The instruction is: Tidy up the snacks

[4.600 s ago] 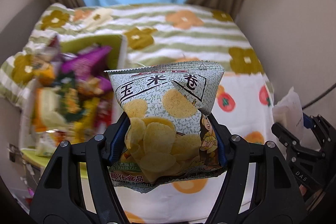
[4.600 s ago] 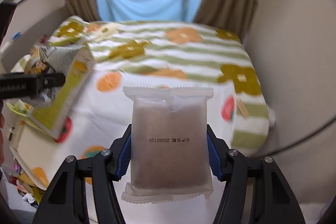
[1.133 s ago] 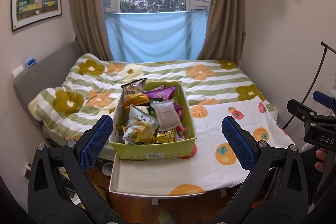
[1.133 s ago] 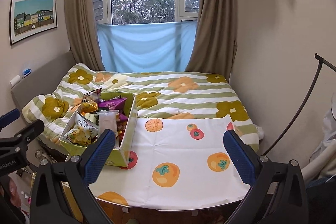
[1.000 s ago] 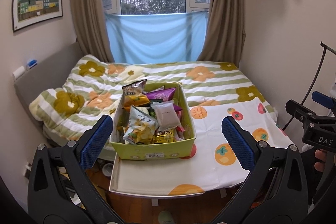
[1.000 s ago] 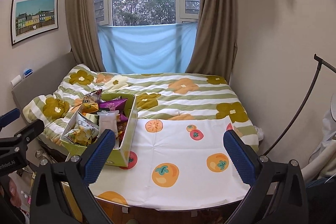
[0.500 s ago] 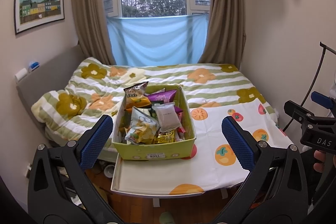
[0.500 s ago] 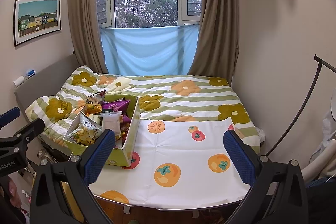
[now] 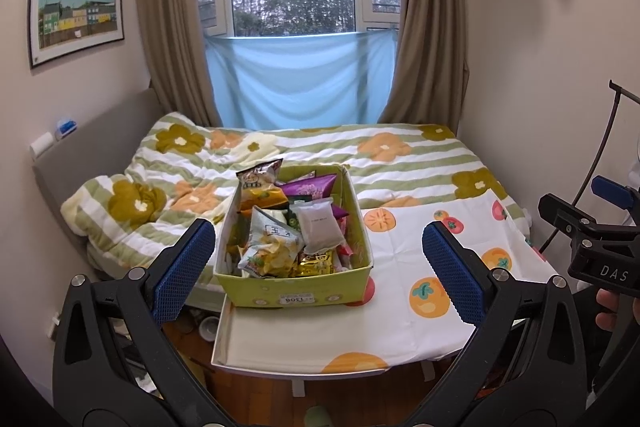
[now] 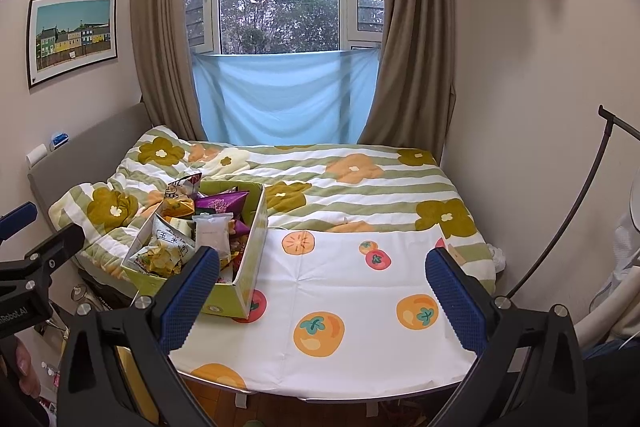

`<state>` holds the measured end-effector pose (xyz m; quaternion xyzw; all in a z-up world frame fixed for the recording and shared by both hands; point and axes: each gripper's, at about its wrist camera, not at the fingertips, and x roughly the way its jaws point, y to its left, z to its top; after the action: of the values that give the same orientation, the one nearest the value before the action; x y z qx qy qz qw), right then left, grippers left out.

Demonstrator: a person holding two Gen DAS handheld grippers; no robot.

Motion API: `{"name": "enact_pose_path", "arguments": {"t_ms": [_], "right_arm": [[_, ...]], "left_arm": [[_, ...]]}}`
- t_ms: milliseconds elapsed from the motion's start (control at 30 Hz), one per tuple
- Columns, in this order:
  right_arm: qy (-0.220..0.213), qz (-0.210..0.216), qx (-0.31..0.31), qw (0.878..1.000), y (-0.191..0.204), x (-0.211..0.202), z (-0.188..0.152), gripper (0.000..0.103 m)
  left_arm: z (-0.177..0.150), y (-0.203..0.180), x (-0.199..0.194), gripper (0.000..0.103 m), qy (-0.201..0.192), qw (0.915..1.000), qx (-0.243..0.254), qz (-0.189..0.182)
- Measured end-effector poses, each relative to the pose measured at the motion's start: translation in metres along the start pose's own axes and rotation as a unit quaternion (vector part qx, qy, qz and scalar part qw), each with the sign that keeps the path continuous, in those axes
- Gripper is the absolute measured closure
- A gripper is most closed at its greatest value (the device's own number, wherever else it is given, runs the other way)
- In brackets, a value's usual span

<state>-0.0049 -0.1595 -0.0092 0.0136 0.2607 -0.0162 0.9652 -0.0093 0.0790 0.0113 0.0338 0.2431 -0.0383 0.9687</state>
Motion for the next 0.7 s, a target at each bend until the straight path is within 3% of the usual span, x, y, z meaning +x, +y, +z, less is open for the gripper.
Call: {"name": "enact_pose_path", "arguments": {"t_ms": [567, 700], "right_arm": [[0.003, -0.006, 0.004, 1.000, -0.0002, 0.0006, -0.0008, 0.001], [0.001, -0.007, 0.008, 1.000, -0.0005, 0.0006, -0.0002, 0.001]], "left_arm": [[0.0001, 0.0028, 0.0041, 0.001, -0.003, 1.0000, -0.005, 0.001], [-0.0005, 0.0022, 0.0052, 0.001, -0.008, 0.9998, 0.001, 0.015]]}}
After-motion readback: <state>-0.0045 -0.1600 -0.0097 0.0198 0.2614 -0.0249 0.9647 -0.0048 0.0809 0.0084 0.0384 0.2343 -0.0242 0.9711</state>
